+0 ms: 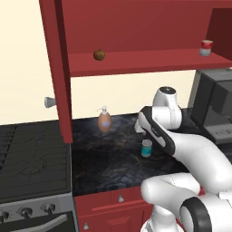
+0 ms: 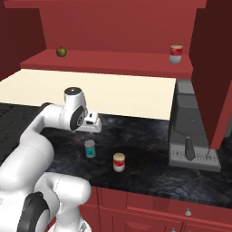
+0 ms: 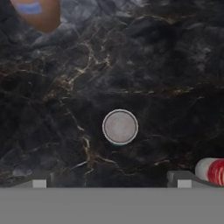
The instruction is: Pick the cans from the counter and place them in their designated side in the cabinet.
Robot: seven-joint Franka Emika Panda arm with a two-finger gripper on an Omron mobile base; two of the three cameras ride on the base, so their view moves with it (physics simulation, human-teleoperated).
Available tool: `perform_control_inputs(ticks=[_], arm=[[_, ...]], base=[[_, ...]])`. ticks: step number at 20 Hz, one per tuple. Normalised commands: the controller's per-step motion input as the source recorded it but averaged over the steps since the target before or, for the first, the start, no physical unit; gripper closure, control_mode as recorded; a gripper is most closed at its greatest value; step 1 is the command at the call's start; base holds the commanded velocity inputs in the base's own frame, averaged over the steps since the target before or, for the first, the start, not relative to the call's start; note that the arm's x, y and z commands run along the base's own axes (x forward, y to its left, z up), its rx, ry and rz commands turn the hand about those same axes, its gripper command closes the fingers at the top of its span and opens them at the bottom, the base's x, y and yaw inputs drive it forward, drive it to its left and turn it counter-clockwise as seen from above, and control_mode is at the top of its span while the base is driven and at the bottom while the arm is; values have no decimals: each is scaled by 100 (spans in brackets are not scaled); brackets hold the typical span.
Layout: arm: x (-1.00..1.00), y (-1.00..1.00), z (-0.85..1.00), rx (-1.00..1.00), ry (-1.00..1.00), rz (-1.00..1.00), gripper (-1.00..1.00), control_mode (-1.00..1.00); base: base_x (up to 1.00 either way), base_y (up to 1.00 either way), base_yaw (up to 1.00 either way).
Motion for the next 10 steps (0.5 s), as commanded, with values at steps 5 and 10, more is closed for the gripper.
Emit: perform_control_inputs(ticks=[5,10], arm=[[10,-4,-23,0,1,0,-100,-100],[6,-1,-26,0,2,0,-100,-100]], base=[[0,0,0],[0,0,0]])
